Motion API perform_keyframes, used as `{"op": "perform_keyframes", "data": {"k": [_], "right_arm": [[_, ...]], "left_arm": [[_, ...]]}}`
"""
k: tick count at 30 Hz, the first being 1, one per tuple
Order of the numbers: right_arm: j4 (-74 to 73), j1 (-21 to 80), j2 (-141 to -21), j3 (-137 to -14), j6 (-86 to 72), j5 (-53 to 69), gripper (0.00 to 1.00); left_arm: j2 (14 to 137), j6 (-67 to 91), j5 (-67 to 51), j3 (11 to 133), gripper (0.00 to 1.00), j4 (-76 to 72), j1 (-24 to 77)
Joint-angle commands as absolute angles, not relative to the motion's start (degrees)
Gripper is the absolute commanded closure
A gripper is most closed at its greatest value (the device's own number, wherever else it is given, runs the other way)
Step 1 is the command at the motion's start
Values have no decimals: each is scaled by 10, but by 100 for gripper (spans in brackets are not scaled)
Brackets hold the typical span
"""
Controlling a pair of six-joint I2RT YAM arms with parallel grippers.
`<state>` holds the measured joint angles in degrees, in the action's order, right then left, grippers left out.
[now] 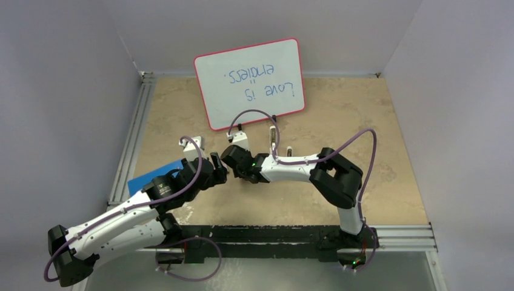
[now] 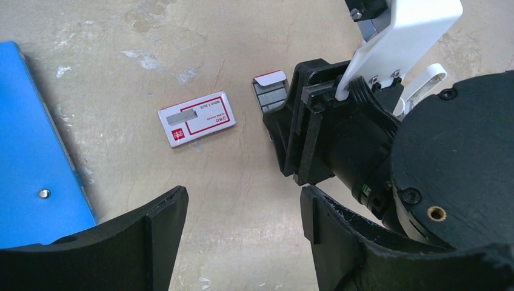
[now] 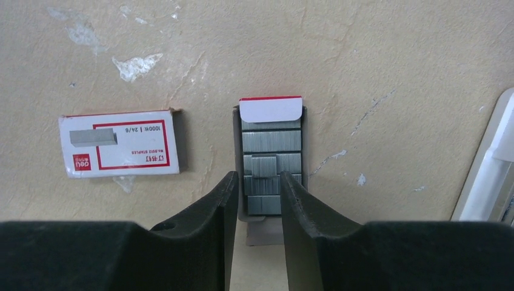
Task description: Load the staples into the stapler
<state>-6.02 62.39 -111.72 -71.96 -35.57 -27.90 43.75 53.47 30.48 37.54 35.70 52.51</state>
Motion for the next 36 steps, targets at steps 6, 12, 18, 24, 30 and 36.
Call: {"op": "perform_keyframes", "data": {"k": [6,12,18,24,30,36], "right_arm": [[-68,627,-1121,-743,-362,-313,69],[-59,628,-1120,-741,-361,-312,69],[-66,628,-1131,-748,-365,-310,69],[-67,628,-1137,-750,-365,-303,69],[-62,627,-1140,-751,-363,-303,69],[-58,628,-1137,-749,-366,-307,76]], "left_arm": [[433,541,317,378,32,352,522],[434,541,317,377,32,352,522],[433,541,316,377,32,352,522],[433,541,316,377,32,352,522],[432,541,317,377,32,352,522],[433,541,316,377,32,352,522]]}}
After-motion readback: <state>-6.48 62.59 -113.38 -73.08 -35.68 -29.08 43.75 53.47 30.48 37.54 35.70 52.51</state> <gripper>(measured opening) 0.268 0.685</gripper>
